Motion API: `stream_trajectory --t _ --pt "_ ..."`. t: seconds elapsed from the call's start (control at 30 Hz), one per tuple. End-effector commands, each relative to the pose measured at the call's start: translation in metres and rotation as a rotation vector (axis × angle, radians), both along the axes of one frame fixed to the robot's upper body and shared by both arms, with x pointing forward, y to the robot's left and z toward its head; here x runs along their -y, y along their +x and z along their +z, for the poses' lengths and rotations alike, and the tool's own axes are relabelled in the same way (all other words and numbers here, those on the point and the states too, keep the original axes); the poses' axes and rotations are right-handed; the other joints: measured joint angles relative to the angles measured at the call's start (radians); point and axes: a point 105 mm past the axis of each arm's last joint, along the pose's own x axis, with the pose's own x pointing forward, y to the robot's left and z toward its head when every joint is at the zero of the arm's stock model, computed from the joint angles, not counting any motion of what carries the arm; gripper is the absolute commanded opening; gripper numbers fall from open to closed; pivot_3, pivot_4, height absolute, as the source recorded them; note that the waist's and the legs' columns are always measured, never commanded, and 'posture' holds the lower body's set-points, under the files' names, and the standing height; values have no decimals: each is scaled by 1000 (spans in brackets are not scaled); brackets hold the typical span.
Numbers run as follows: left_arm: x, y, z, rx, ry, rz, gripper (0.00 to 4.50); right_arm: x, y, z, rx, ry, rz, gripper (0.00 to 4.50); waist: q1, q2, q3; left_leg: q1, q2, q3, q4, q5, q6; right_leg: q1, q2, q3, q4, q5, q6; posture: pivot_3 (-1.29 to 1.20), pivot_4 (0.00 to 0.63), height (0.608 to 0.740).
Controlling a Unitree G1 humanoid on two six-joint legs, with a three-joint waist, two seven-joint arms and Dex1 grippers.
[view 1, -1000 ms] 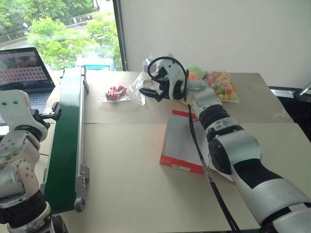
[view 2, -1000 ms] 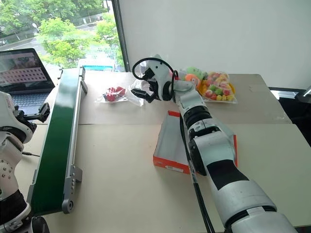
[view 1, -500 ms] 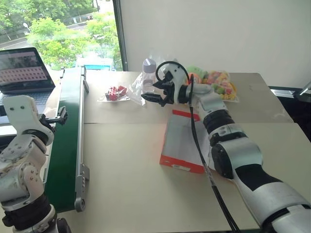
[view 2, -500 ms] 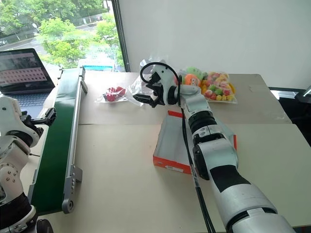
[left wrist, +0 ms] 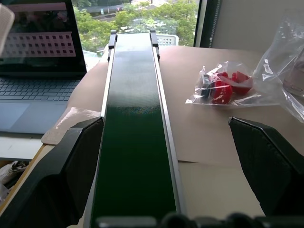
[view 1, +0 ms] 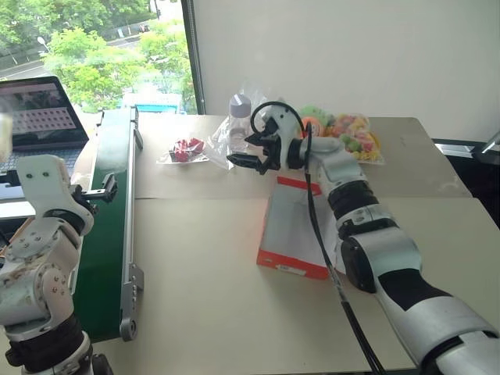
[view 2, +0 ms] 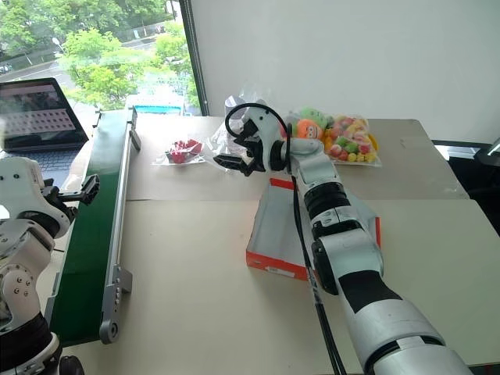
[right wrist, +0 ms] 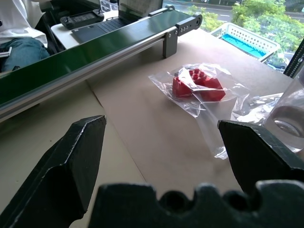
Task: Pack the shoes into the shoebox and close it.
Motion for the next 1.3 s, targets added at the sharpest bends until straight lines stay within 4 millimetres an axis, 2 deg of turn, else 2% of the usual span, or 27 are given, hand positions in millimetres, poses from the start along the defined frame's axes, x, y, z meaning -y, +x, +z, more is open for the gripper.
stream_trajectory --t 0.03,0.37,0.57,0.63,0.77,0.93,1.1,1.3 --pt "3 0 11 33 22 -10 4500 7 0 13 45 18 -19 4481 0 0 0 0 0 0 0 0 0 0 0 0 0 0 0 0 150 740" --pt "13 21 8 20 24 -69 4500 14 -3 10 44 32 -45 4481 2 0 0 0 0 0 0 0 0 0 0 0 0 0 0 0 150 740" --pt "9 32 0 7 21 -47 4500 10 -17 9 40 52 3 4481 0 0 0 0 0 0 0 0 0 0 0 0 0 0 0 0 150 740" --pt "6 34 -6 -6 18 -21 4500 7 -25 9 33 60 38 4481 1 0 0 0 0 0 0 0 0 0 0 0 0 0 0 0 150 740" --pt "1 38 -13 -17 24 39 4500 7 -26 9 25 72 12 4481 2 0 0 0 0 0 0 0 0 0 0 0 1 0 0 0 150 740" --pt "-15 36 -18 -25 77 137 4500 6 -29 9 29 70 12 4481 3 0 0 0 0 0 0 0 0 0 0 0 1 0 0 0 150 740" --pt "-28 37 -22 -3 75 186 4500 4 -31 10 31 69 12 4481 3 0 0 0 0 0 0 0 0 -1 -1 0 1 0 0 0 150 740" --pt "-33 39 -32 -9 69 202 4500 5 -27 11 39 61 -19 4481 3 0 0 0 0 0 0 0 0 -1 -1 0 1 0 0 0 150 740"
